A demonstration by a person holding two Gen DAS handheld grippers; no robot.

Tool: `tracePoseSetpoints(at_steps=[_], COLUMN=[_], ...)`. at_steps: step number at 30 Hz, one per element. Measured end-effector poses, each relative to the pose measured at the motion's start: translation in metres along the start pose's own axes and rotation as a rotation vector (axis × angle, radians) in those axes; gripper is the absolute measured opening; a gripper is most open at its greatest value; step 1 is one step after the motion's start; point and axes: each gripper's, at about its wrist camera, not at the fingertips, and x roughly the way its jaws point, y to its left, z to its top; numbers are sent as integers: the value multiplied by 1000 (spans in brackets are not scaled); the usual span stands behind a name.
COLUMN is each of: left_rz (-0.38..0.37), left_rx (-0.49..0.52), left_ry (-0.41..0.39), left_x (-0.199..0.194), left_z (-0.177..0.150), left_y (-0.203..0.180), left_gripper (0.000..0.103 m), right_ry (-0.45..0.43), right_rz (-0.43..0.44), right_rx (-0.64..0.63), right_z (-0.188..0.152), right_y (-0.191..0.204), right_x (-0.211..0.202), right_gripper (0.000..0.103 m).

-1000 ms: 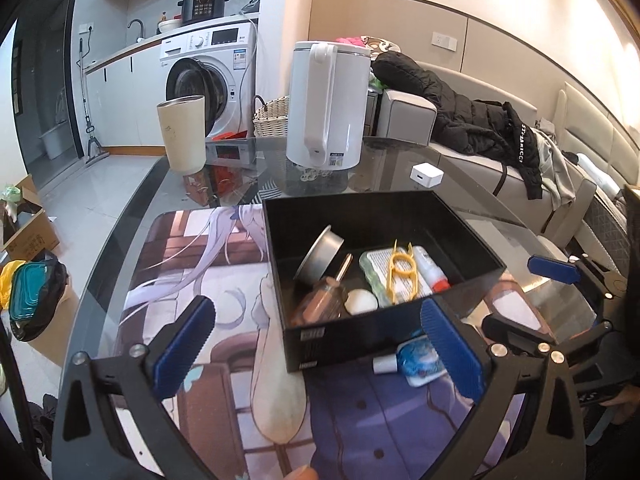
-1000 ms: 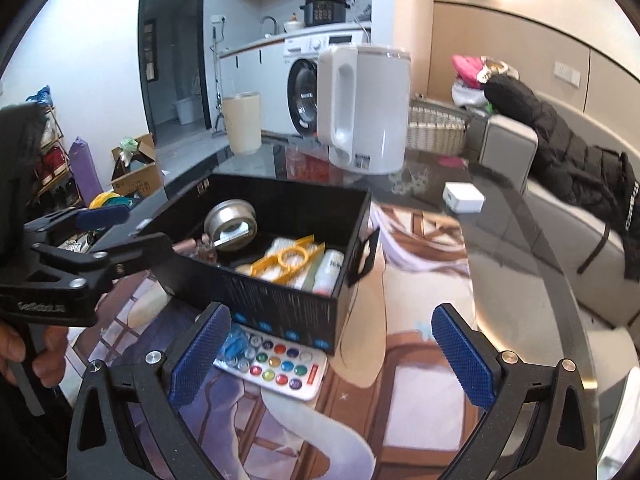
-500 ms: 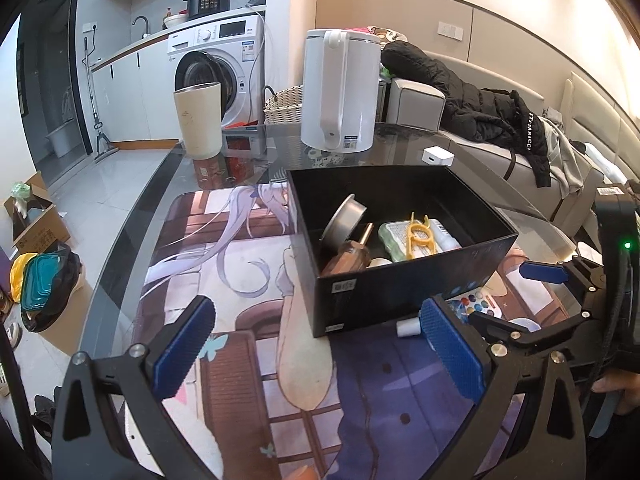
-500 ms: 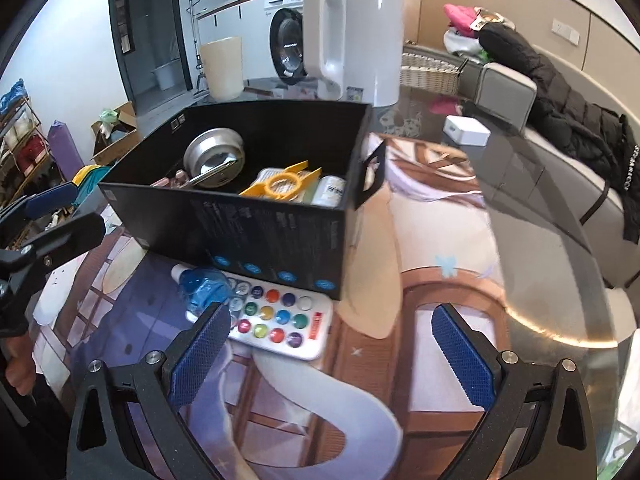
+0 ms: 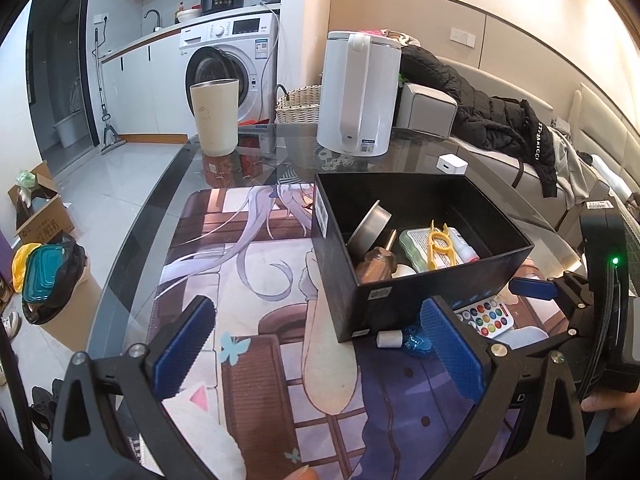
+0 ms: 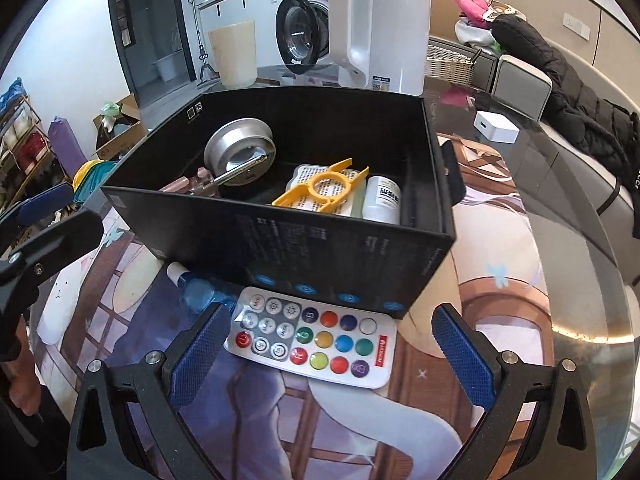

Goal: Organize rigid objects
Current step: 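Withdraw the left tool toward the blue tape dispenser while the right tool approaches the white remote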

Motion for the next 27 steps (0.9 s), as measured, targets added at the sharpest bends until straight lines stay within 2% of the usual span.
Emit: tracePoseSetpoints(at_steps=[27], left_rz=[-5], left_rx=[18], left_ry=[11], left_x=[1], left_z=[-3], left_y=[-7], left_gripper=[103], right_ry=[31], right_rz=[53], right_rx=[10], right_z=[-5], right_y=[-2], right_x=[3], right_gripper=[102])
